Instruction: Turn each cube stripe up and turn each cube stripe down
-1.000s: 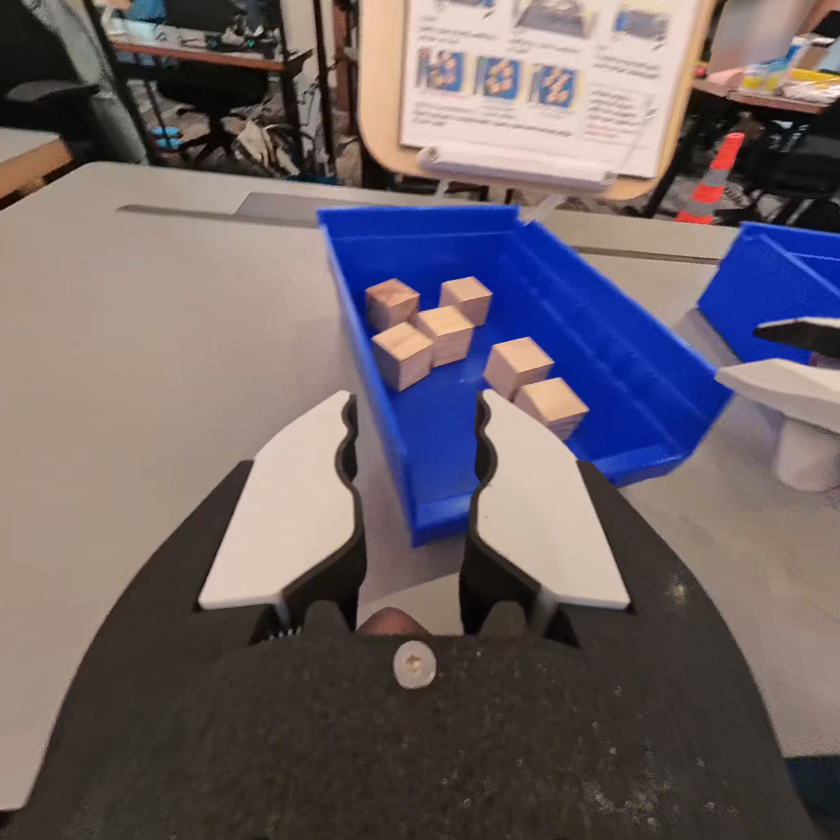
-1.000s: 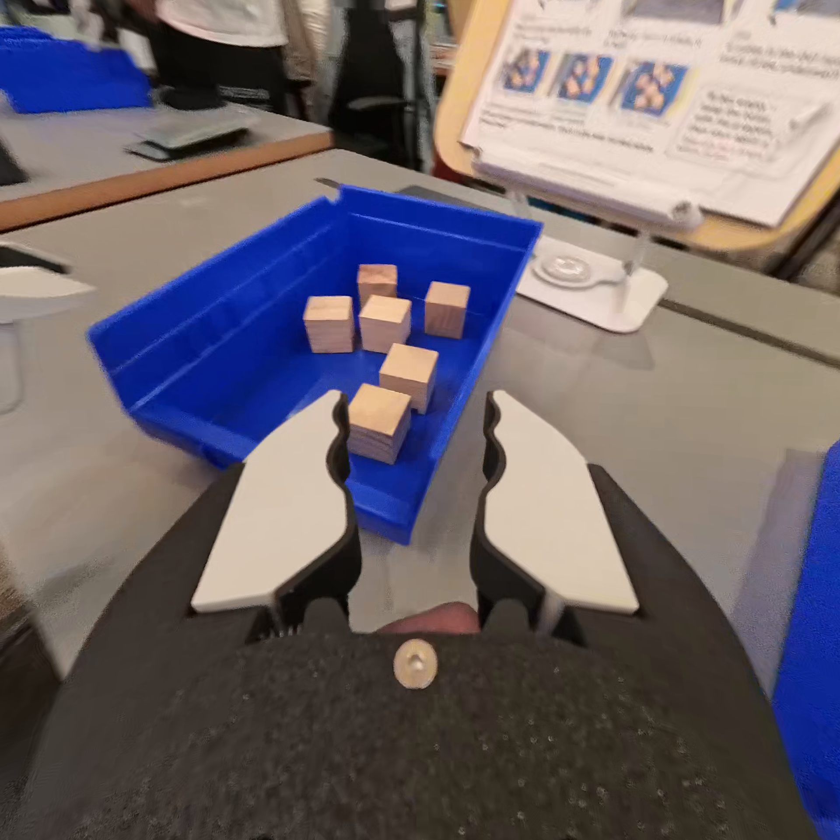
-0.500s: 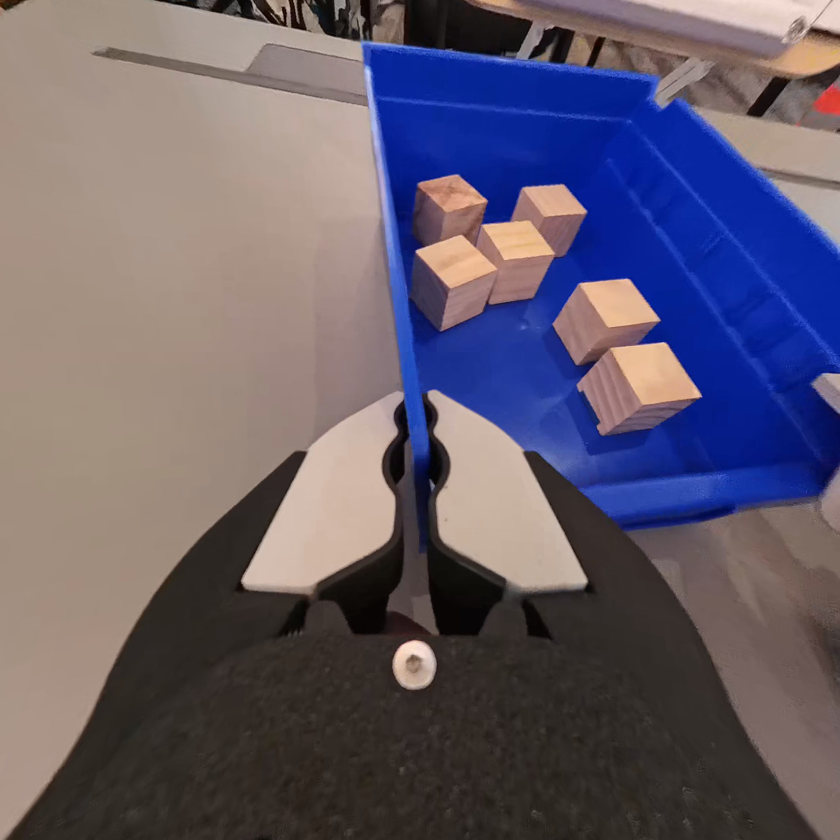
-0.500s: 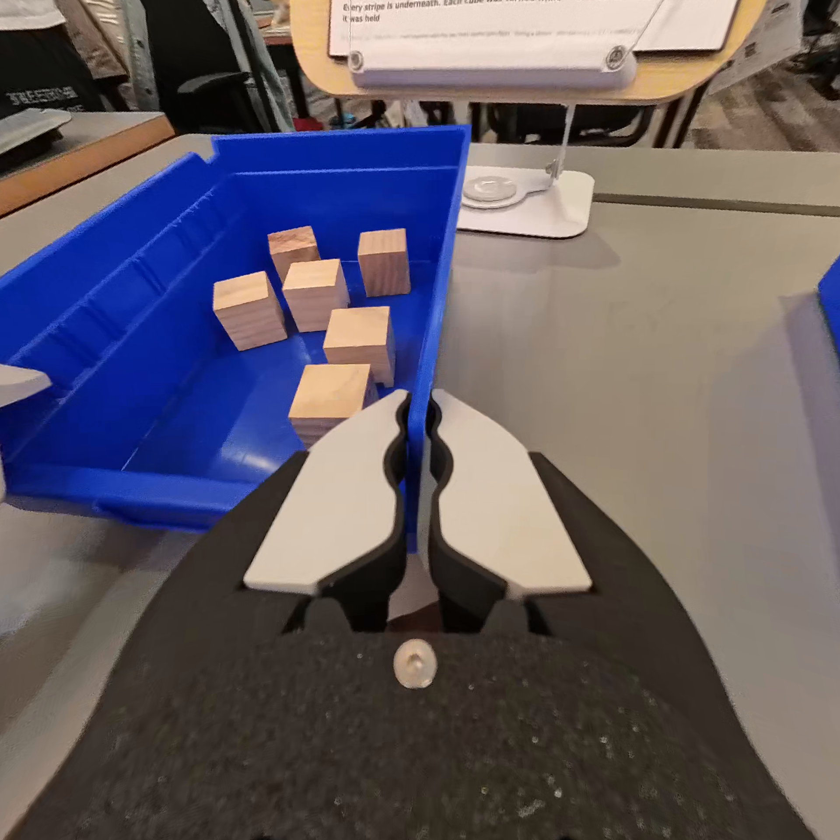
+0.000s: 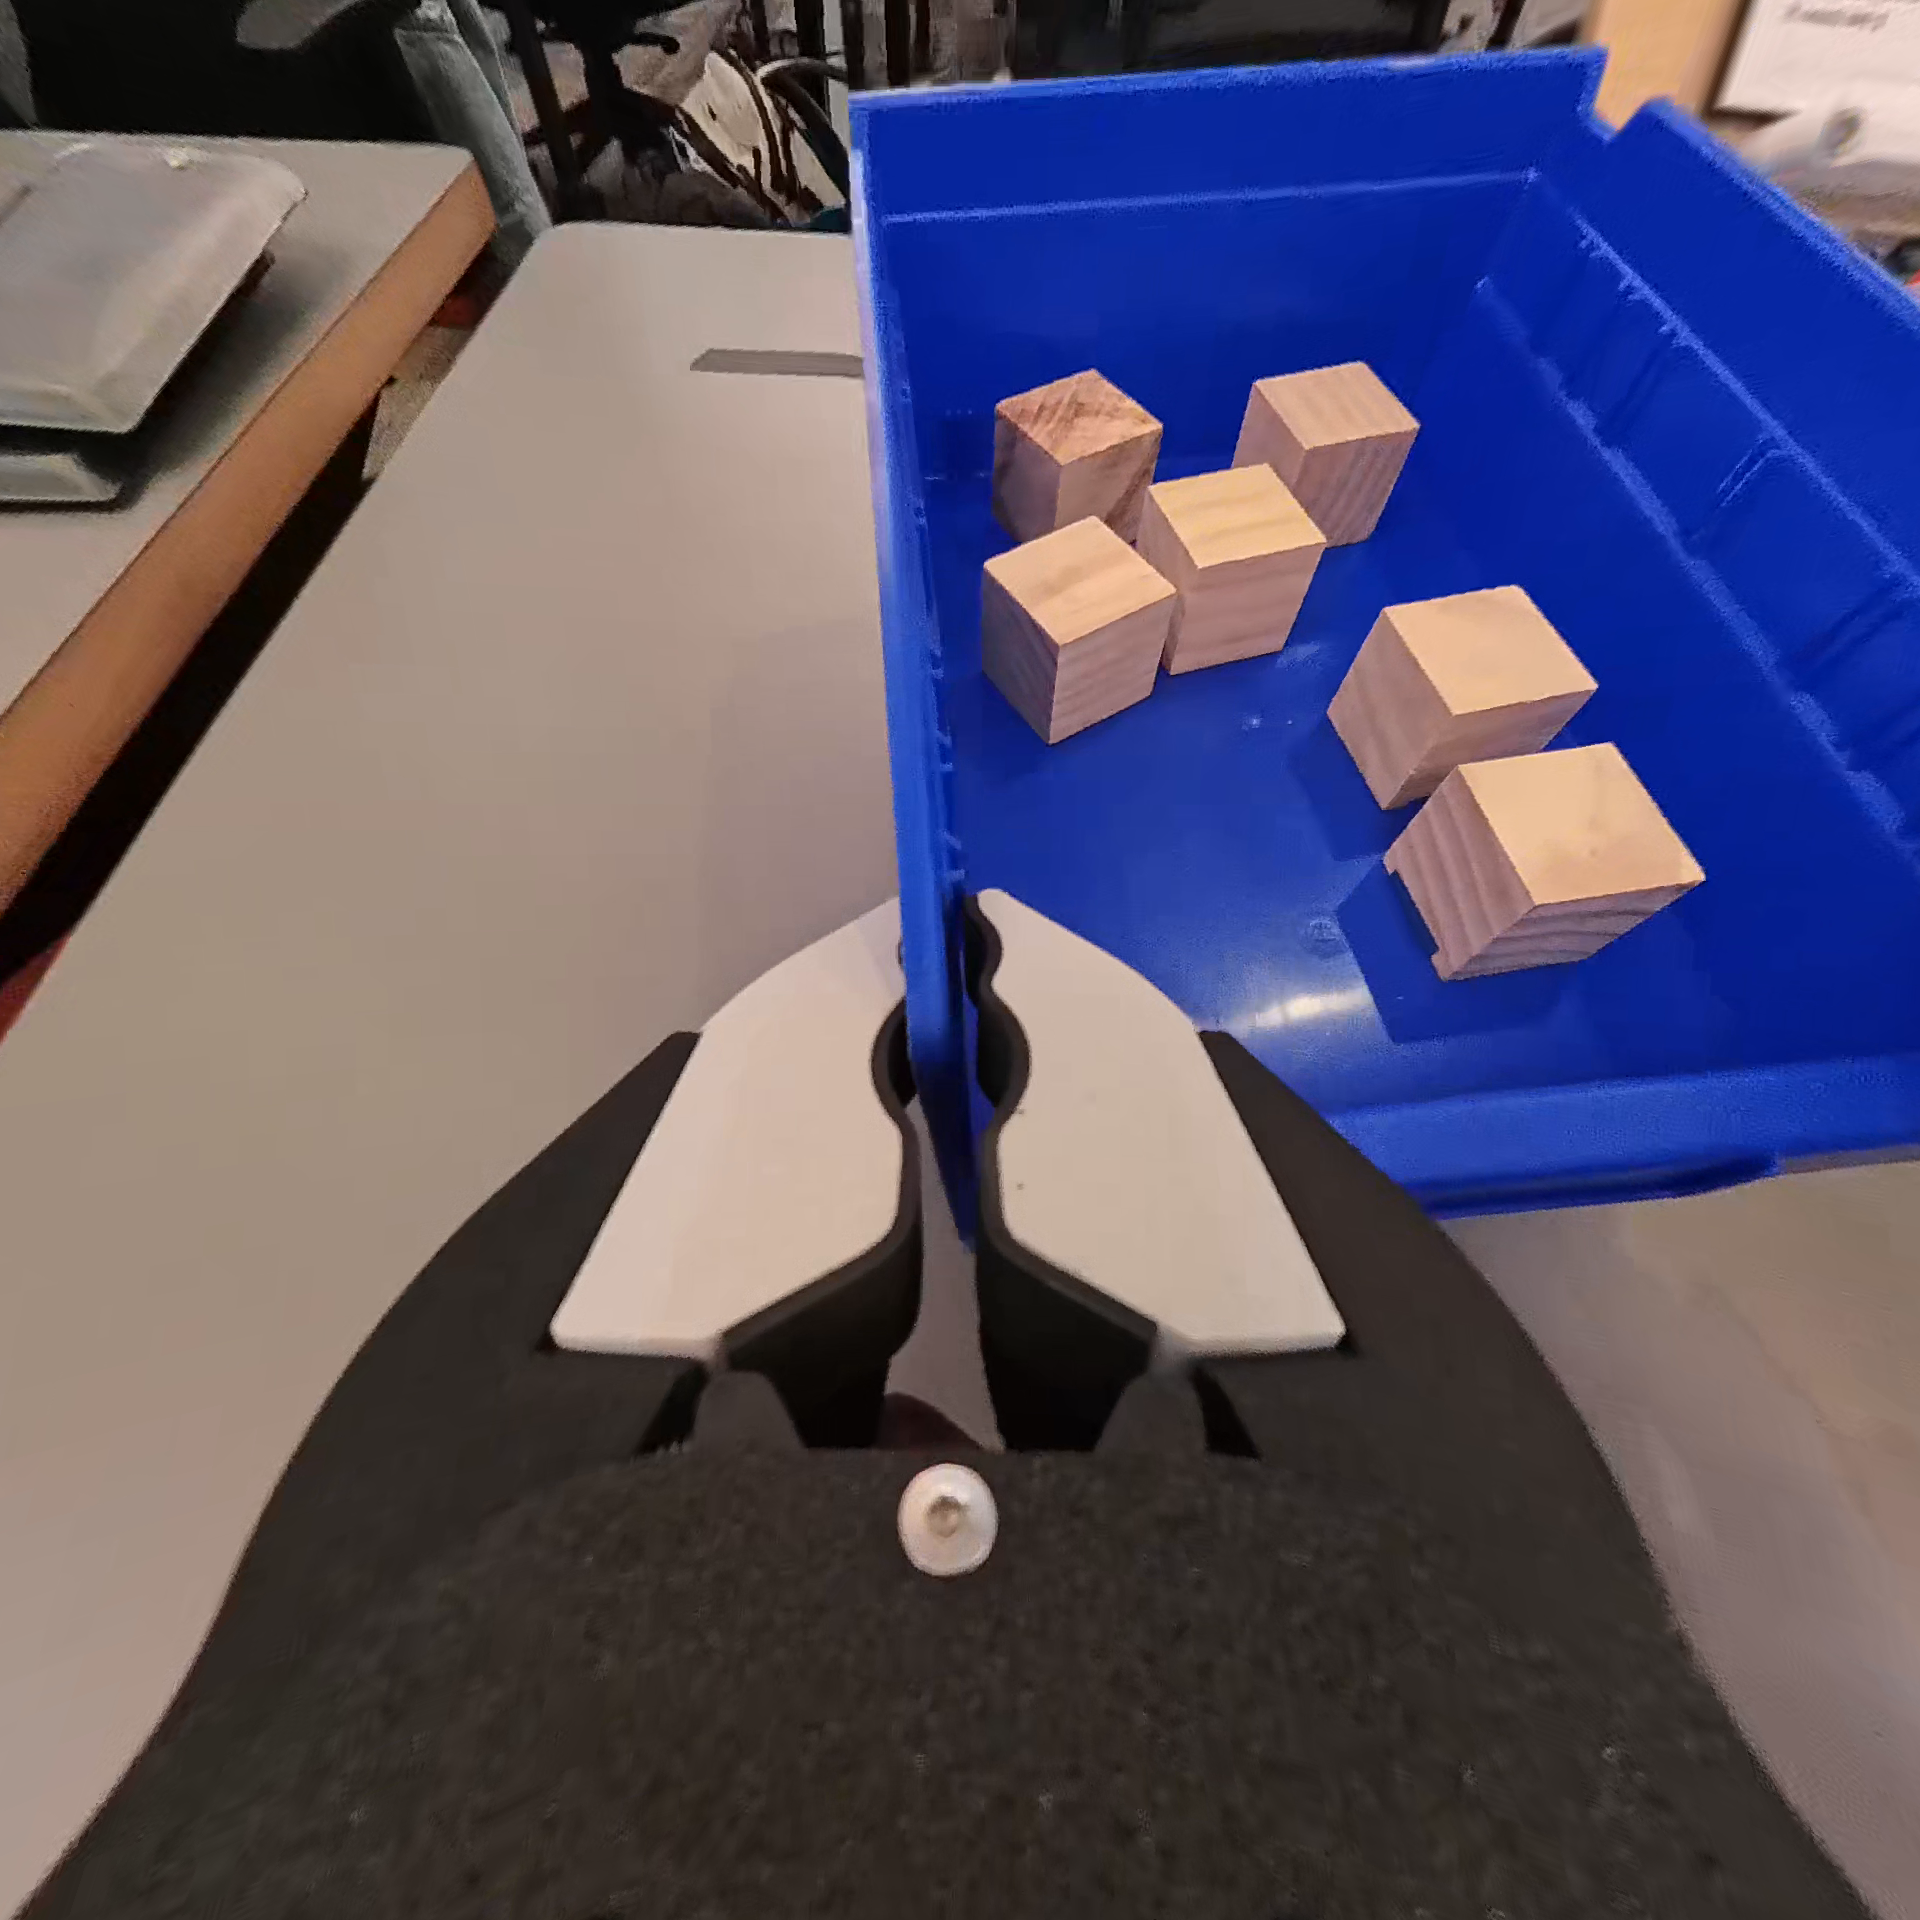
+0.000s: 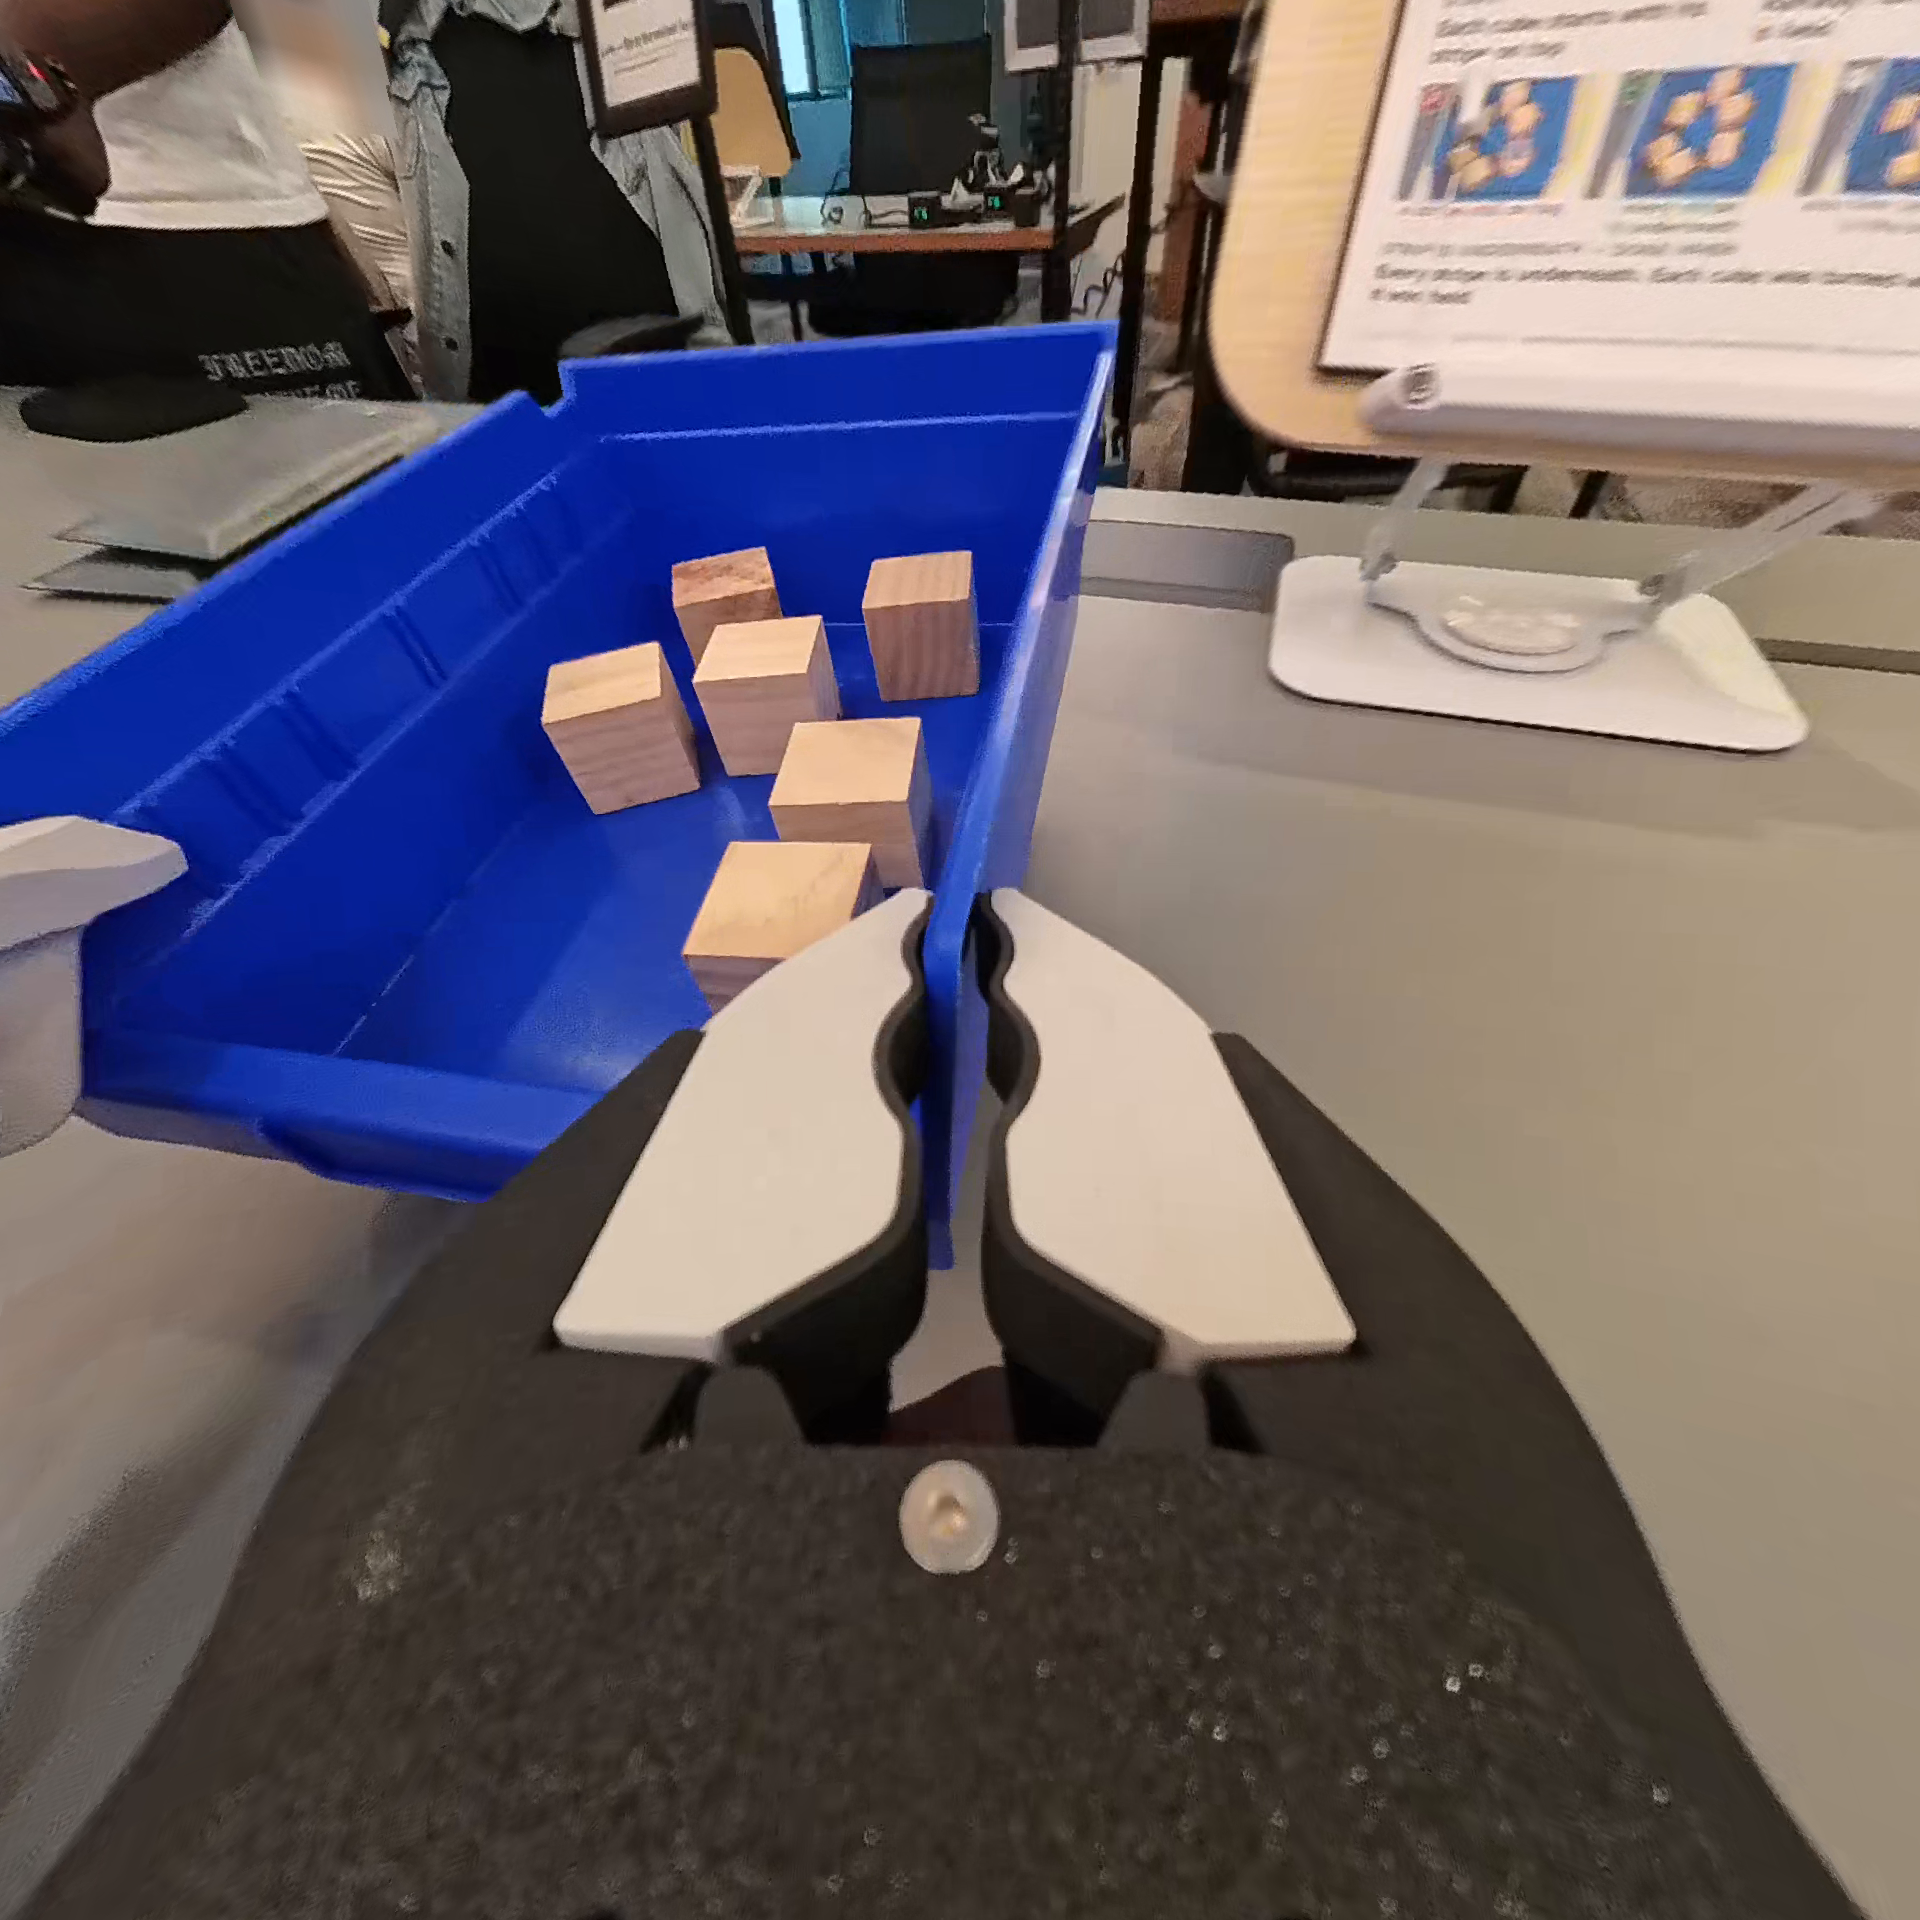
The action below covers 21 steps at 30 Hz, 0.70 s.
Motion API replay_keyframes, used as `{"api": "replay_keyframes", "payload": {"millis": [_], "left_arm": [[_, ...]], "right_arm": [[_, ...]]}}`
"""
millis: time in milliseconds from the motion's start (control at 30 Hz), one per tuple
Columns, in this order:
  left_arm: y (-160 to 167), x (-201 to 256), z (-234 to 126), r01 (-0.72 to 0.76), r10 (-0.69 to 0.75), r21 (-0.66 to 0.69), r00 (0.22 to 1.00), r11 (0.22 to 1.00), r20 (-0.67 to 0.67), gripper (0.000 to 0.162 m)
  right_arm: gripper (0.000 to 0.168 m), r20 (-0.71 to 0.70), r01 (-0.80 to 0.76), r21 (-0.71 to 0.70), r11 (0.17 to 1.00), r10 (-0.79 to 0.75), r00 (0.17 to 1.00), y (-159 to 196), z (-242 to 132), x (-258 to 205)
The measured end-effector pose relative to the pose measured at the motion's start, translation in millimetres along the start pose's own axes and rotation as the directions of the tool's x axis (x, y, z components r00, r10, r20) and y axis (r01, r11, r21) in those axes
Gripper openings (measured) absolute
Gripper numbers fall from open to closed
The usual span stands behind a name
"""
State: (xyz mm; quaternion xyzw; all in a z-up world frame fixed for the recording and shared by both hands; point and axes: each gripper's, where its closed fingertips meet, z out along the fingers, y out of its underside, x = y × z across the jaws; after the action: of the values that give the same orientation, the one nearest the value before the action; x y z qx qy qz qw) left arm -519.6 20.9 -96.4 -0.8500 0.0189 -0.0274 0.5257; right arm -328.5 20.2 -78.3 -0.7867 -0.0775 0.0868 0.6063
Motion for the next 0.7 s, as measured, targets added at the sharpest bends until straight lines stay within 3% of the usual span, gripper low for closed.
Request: {"api": "replay_keyframes", "payload": {"millis": [233, 400, 500, 533, 600, 700], "left_arm": [[17, -34, 23, -0.014, 0.013, -0.025, 0.999, 1.0, -0.042, 0.002], [16, -41, 24, -0.021, 0.021, -0.033, 1.0, 0.999, -0.002, 0.006], [-2, -64, -1, -0.001, -0.002, 0.013, 0.984, 1.0, 0.179, 0.043], [-15, -68, -17, 0.029, -0.044, 0.071, 0.972, 0.997, 0.23, 0.047], [-42, -51, -51, 0.066, -0.109, 0.193, 0.969, 0.979, 0.224, 0.039], [-55, 21, -72, 0.021, -0.033, 0.183, 0.998, 0.983, 0.061, 0.048]], "right_arm": [[0.006, -0.002, -0.001, -0.09, 0.996, 0.001, 1.0, 35, 29, -28], [0.011, 0.094, 0.02, -0.094, 0.995, -0.011, 0.996, 36, 26, -35], [0.013, 0.182, 0.057, -0.106, 0.993, -0.037, 0.983, 36, 17, -37], [0.019, 0.219, 0.086, -0.1, 0.991, -0.062, 0.974, 34, 11, -38], [0.027, 0.273, 0.143, -0.078, 0.987, -0.117, 0.955, 28, -7, -29], [0.042, 0.368, 0.214, -0.108, 0.971, -0.161, 0.916, 27, -38, 2]]}}
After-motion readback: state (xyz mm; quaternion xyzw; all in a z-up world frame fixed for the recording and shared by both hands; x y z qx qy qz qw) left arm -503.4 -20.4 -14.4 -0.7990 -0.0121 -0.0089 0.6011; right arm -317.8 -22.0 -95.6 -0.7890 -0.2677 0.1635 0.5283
